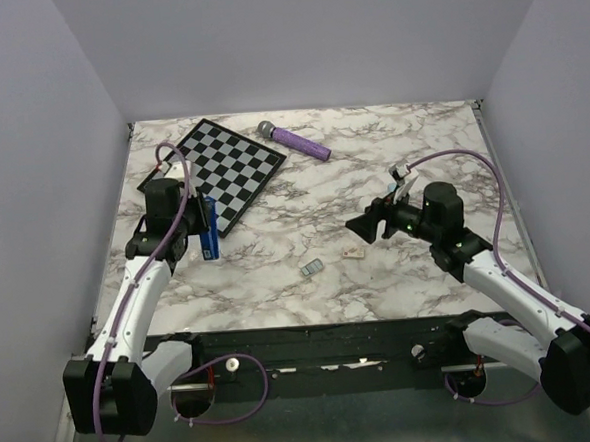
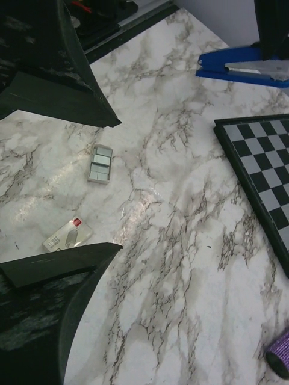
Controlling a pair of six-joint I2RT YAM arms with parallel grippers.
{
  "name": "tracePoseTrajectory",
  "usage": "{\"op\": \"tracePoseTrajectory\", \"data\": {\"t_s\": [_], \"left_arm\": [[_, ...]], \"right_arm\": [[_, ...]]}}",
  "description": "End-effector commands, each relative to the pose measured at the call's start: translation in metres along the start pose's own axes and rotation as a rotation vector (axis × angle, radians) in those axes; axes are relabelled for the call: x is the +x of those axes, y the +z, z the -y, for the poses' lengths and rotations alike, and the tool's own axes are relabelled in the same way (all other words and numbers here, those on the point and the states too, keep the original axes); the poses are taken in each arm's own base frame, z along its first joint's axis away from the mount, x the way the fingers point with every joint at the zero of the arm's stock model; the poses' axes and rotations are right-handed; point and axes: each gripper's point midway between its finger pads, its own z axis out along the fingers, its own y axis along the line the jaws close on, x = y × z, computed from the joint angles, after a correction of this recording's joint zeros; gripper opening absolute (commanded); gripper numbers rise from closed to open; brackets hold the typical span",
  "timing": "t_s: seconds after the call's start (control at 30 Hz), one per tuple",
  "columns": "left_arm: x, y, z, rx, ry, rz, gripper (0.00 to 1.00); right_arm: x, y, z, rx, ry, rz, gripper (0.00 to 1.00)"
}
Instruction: Load the staples into the stapler
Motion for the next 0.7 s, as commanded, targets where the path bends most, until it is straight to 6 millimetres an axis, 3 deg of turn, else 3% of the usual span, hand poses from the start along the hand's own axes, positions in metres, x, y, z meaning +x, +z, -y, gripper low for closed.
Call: {"op": "tracePoseTrajectory", "data": {"t_s": [0.0,0.1,0.33,0.5,0.67], "left_arm": [[-0.016,-0.030,0.090,0.434,0.301,0.123,0.00],[-0.011,-0.052,0.136,0.638,0.452,0.173,0.00],[0.001,-0.089,0.210,0.924,0.633,0.241,0.00],[0.005,-0.109,0.247,1.024,0.700,0.304,0.00],[0.008,-0.120,0.267,1.077,0.782,0.335,0.00]], "right_arm": [[-0.002,0.002,-0.025,-0.156,-0.049,0.021,0.85],[0.000,0.003,-0.036,-0.231,-0.054,0.006,0.85],[-0.004,0.007,-0.040,-0.223,0.035,-0.020,0.85],[-0.016,0.010,-0.053,-0.235,0.139,0.015,0.82],[-0.021,0.012,-0.073,-0.304,0.125,0.002,0.80]]}}
